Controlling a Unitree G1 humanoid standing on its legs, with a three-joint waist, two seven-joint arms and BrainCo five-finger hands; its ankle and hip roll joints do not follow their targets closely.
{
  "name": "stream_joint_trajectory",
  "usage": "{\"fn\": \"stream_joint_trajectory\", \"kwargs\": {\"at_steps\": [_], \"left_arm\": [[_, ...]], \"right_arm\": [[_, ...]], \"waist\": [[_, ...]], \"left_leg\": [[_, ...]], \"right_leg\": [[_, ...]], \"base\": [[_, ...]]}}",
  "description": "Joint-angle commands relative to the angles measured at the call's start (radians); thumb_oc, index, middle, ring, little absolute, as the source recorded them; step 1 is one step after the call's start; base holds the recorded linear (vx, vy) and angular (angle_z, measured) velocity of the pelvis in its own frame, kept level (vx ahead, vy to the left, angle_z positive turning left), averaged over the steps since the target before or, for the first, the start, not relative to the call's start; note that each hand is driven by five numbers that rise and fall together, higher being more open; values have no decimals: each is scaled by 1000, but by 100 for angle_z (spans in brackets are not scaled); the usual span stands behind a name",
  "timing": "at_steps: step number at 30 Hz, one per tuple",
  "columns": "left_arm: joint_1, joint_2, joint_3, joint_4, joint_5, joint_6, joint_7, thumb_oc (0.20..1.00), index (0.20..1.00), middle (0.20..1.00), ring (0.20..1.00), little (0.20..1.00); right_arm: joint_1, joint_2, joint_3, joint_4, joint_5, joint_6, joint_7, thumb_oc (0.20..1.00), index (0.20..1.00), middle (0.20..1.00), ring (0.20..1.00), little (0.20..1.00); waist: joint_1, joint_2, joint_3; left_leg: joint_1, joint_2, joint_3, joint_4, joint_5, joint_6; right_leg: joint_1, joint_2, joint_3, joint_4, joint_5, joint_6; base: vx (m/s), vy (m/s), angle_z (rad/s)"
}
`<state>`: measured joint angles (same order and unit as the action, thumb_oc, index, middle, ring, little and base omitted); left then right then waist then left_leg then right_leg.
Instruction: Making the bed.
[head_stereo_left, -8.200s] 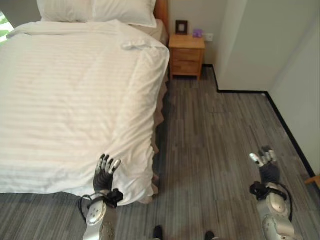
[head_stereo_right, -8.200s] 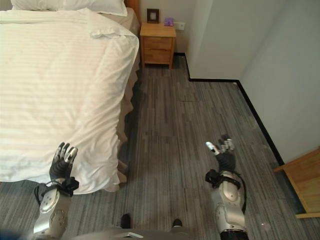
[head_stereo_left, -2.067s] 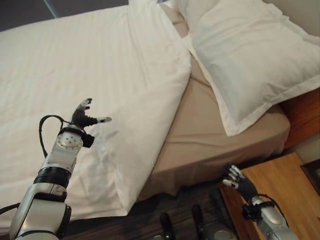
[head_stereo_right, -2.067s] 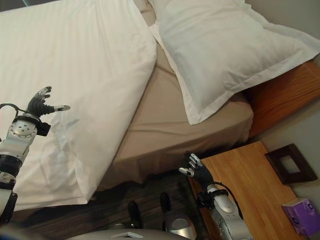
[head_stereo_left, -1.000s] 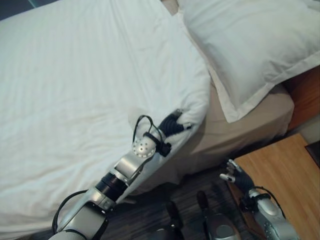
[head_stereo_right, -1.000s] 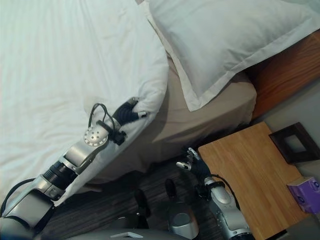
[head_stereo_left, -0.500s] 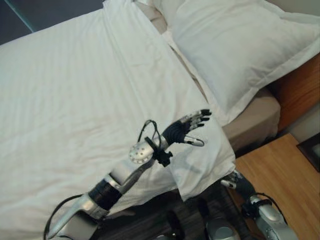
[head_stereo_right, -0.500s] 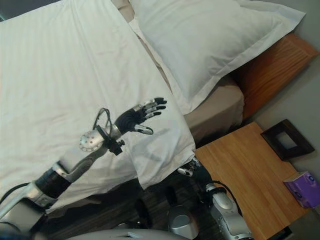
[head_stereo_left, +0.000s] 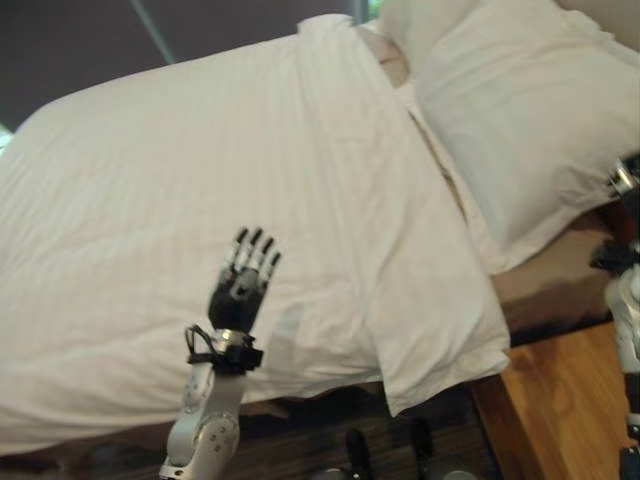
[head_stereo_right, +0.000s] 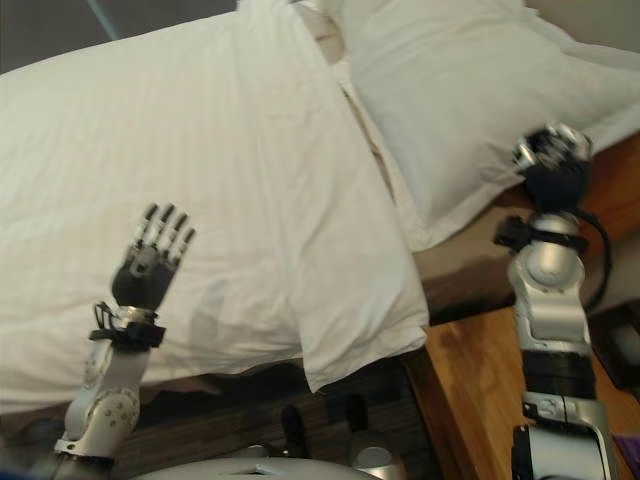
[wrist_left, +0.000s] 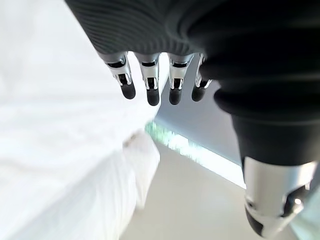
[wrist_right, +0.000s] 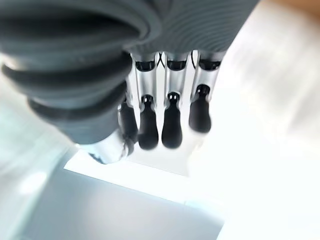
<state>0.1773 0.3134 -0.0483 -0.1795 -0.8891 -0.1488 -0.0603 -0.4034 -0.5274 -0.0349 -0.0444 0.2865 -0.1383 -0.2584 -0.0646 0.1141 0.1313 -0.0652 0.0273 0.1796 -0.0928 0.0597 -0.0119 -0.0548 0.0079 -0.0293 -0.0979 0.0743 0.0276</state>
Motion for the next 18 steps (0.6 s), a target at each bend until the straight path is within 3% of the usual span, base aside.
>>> {"fn": "stream_joint_trajectory", "kwargs": {"at_steps": [1, 6, 11, 18], "left_arm": [[-104, 23, 47, 34, 2, -27, 5, 1000, 1000, 1000, 1000, 1000], [-60, -3, 37, 96, 16, -3, -6, 1000, 1000, 1000, 1000, 1000], [-33, -21, 27, 137, 21, 4, -7, 1000, 1000, 1000, 1000, 1000], [-20, -9, 9, 161, -8, 5, -33, 1000, 1000, 1000, 1000, 1000]], "right_arm": [[90, 88, 84, 53, 243, -40, 156, 200, 200, 200, 200, 200], [136, 142, 157, 113, 352, 0, 215, 200, 200, 200, 200, 200], [139, 163, 169, 244, 330, 18, 196, 200, 200, 200, 200, 200], [98, 164, 128, 712, 400, 61, 197, 200, 200, 200, 200, 200]], "waist": [[8, -66, -16], [27, -66, -8], [44, -58, 0], [67, -18, 12]], "left_leg": [[77, -20, -7, 6, -20, -39], [74, -21, -22, 6, -15, -39], [65, -24, -31, 6, -11, -39], [41, -35, -42, 6, 3, -43]], "right_leg": [[8, -62, -15, 11, -20, 93], [9, -64, -34, 11, -21, 89], [2, -67, -43, 11, -19, 89], [-21, -76, -49, 11, -14, 88]], "base": [[-30, -39, 25], [-10, -22, 20], [-21, -19, -5], [-21, -8, 4]]}}
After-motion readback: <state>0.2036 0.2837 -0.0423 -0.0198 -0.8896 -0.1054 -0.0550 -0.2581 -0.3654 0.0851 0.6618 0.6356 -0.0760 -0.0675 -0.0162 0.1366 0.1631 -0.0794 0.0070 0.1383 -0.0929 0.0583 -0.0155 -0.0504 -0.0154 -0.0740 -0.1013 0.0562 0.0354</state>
